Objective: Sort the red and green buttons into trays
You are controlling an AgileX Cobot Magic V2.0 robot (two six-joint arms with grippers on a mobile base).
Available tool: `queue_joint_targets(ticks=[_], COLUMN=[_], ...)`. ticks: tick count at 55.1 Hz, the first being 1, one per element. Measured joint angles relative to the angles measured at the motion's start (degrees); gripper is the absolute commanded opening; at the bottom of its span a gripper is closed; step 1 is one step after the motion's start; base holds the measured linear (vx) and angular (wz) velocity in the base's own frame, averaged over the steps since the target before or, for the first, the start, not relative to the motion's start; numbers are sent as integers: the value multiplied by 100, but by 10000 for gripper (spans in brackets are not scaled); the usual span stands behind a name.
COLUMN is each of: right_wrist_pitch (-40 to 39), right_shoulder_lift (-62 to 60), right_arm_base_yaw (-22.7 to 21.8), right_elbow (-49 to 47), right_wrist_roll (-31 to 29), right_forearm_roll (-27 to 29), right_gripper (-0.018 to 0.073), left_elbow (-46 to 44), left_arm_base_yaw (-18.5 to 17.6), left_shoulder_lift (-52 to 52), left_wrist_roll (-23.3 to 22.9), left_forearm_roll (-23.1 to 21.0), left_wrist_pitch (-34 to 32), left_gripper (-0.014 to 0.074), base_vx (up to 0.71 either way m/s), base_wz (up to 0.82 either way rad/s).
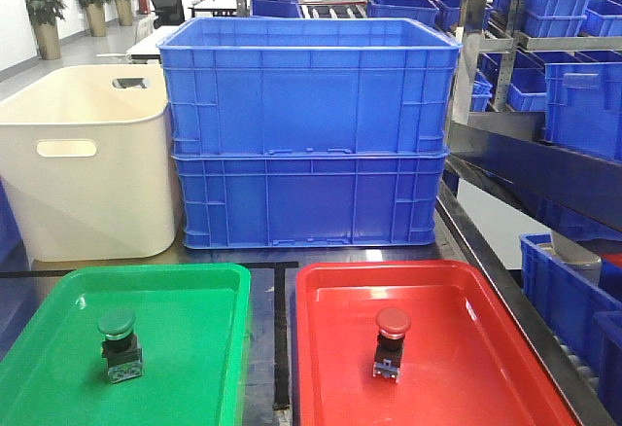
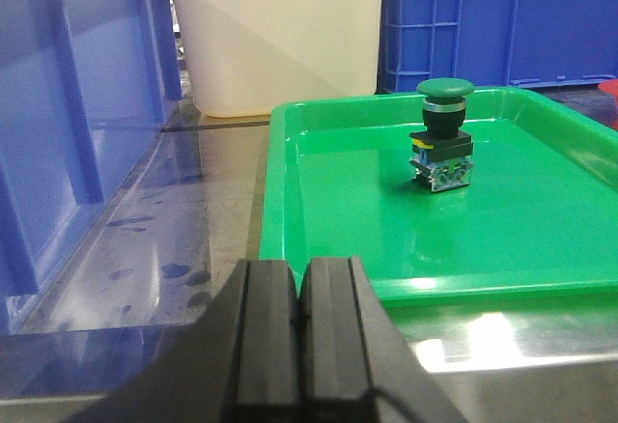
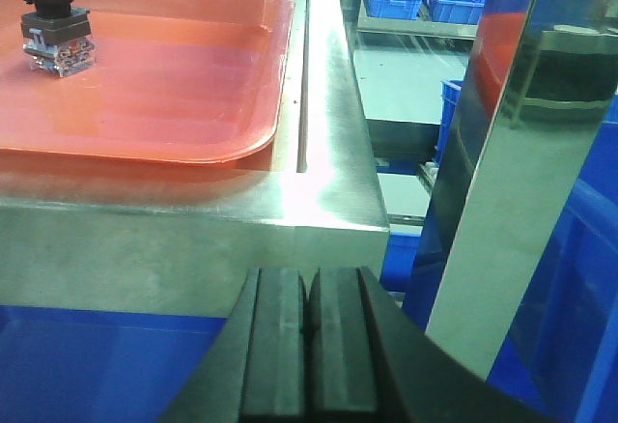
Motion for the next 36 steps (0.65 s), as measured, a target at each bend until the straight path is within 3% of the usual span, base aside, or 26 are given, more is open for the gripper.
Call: queue_joint_targets(ticks=[36], right_wrist_pitch=[24], right_shoulder_lift=[0], right_arm_base_yaw=[0], right_elbow=[0], right_wrist_roll=[0], right_forearm_roll=[0], right_gripper=[-12], left_elbow=[0], left_arm_base_yaw=[0], left_shoulder_lift=[0], left_wrist_roll=[0], left_forearm_roll=[0], left_wrist_pitch=[0], left_gripper=[-6], base_vx=[0], base_wz=[0])
